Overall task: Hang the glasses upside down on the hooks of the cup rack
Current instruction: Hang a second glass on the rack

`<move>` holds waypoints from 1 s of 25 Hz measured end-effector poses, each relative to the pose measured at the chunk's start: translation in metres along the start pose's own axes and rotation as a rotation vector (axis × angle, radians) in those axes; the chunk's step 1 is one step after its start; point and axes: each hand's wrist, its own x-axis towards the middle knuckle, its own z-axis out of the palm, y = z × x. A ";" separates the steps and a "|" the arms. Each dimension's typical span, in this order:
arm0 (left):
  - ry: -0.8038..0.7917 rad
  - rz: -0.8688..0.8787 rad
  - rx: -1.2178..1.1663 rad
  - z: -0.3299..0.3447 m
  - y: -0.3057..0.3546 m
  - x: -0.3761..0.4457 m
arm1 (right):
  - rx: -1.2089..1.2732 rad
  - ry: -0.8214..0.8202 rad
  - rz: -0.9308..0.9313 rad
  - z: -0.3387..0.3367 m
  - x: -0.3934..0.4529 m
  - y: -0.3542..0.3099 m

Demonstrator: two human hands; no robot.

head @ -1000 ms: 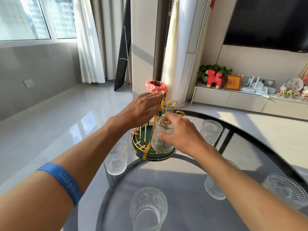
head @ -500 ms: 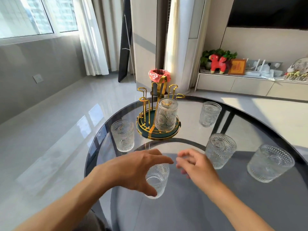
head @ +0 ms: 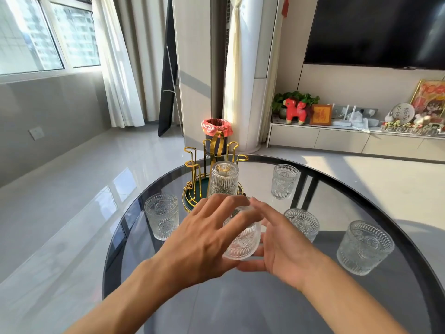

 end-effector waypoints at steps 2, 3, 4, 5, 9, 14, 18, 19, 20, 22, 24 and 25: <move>-0.008 -0.006 -0.163 -0.005 -0.011 0.009 | -0.017 0.060 -0.078 -0.002 0.004 -0.017; -0.009 -0.051 -0.286 -0.010 -0.022 0.014 | -0.039 0.116 -0.138 -0.004 0.007 -0.028; 0.007 -0.123 -0.381 -0.015 -0.035 0.020 | -0.084 0.189 -0.214 -0.008 0.011 -0.041; 0.050 -0.203 -0.420 -0.017 -0.050 0.028 | -0.149 0.271 -0.307 -0.011 0.015 -0.055; 0.171 -0.438 -0.177 -0.005 -0.108 0.074 | -0.436 0.539 -0.723 -0.021 0.048 -0.105; -0.052 -0.386 -0.125 0.028 -0.151 0.117 | -0.996 0.623 -0.952 -0.032 0.111 -0.127; 0.022 -0.358 -0.155 0.037 -0.156 0.113 | -1.210 0.562 -0.899 -0.043 0.142 -0.121; 0.033 -0.354 -0.161 0.038 -0.156 0.111 | -1.248 0.541 -0.875 -0.045 0.147 -0.117; 0.036 -0.356 -0.170 0.041 -0.156 0.109 | -1.283 0.519 -0.846 -0.048 0.152 -0.111; 0.026 -0.382 -0.192 0.042 -0.157 0.108 | -1.323 0.475 -0.787 -0.054 0.157 -0.098; 0.004 -0.399 -0.209 0.039 -0.158 0.107 | -1.312 0.471 -0.758 -0.057 0.160 -0.090; -0.002 -0.393 -0.205 0.040 -0.158 0.107 | -1.296 0.483 -0.756 -0.059 0.161 -0.090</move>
